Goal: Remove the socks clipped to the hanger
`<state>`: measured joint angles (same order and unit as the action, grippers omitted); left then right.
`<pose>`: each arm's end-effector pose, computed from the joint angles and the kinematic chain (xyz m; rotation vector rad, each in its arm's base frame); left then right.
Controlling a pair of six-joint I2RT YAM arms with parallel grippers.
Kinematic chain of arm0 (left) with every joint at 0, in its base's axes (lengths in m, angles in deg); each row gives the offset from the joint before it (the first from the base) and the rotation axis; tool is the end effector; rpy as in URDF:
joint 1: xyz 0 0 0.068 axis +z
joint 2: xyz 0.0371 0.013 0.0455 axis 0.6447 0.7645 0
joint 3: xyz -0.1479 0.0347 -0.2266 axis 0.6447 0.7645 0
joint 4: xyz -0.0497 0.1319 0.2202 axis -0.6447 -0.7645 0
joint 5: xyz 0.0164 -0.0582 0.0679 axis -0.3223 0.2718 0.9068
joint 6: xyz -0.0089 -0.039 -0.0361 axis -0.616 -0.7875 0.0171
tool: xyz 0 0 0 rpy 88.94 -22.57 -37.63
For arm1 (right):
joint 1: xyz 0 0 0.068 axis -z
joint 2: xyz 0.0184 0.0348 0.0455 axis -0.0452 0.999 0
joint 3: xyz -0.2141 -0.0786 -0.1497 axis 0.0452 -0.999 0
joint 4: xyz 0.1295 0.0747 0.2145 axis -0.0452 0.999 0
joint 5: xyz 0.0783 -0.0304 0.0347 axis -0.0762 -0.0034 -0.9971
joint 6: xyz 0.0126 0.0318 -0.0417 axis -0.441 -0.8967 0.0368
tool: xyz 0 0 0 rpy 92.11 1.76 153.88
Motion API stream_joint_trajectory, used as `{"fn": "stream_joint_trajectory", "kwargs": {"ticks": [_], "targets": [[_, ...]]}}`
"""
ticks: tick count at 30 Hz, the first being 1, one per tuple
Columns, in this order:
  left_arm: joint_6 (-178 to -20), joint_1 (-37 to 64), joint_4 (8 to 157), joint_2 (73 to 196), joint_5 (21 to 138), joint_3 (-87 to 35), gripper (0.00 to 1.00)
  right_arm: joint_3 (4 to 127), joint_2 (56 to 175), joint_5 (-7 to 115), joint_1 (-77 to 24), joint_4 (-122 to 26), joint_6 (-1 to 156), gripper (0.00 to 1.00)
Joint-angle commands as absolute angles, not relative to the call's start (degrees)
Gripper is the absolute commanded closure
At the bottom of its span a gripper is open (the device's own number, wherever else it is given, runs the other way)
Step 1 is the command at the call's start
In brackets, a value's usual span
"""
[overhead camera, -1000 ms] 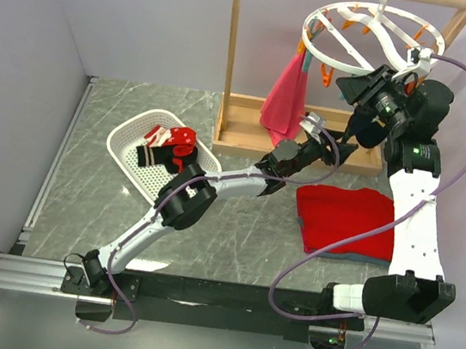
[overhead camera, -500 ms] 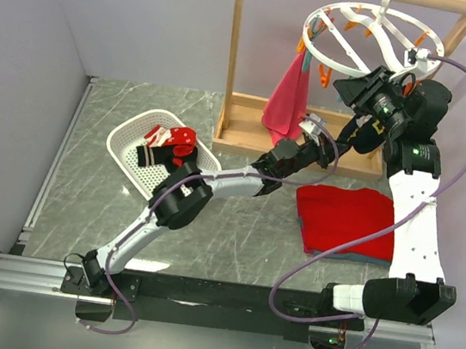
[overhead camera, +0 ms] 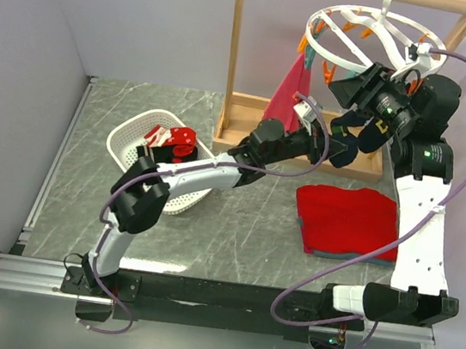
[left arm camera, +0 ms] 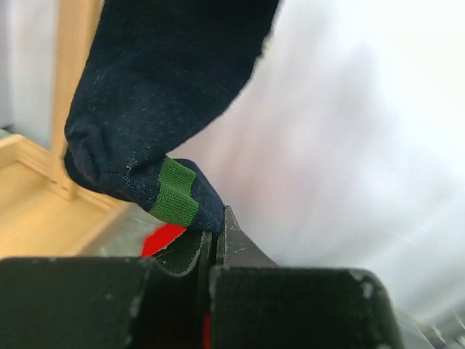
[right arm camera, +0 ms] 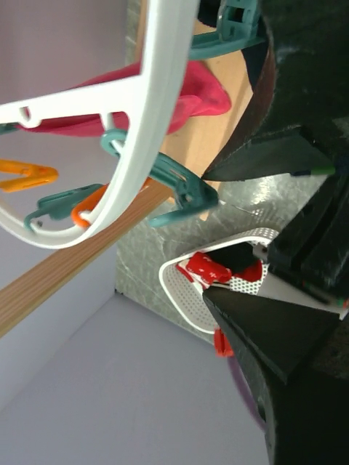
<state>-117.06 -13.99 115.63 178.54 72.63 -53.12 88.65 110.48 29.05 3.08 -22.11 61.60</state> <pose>0.2883 -0.4147 0.3444 0.5494 1.3494 -1.3911 0.2628 0.0166 0.5118 -0.0984 1.6830 0.7530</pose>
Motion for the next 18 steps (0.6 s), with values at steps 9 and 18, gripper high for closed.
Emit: {"fn": "stream_joint_trajectory", "kwargs": {"ticks": [9, 18], "targets": [[-127.90, -9.61, 110.66, 170.22, 54.73, -47.03, 0.99, 81.65, 100.21, 39.52, 1.36, -14.84, 65.06, 0.14], [-130.46, -8.82, 106.53, 167.94, 53.14, -46.84, 0.99, 84.98, 96.32, 60.87, 1.27, -10.62, 68.58, 0.12]]}}
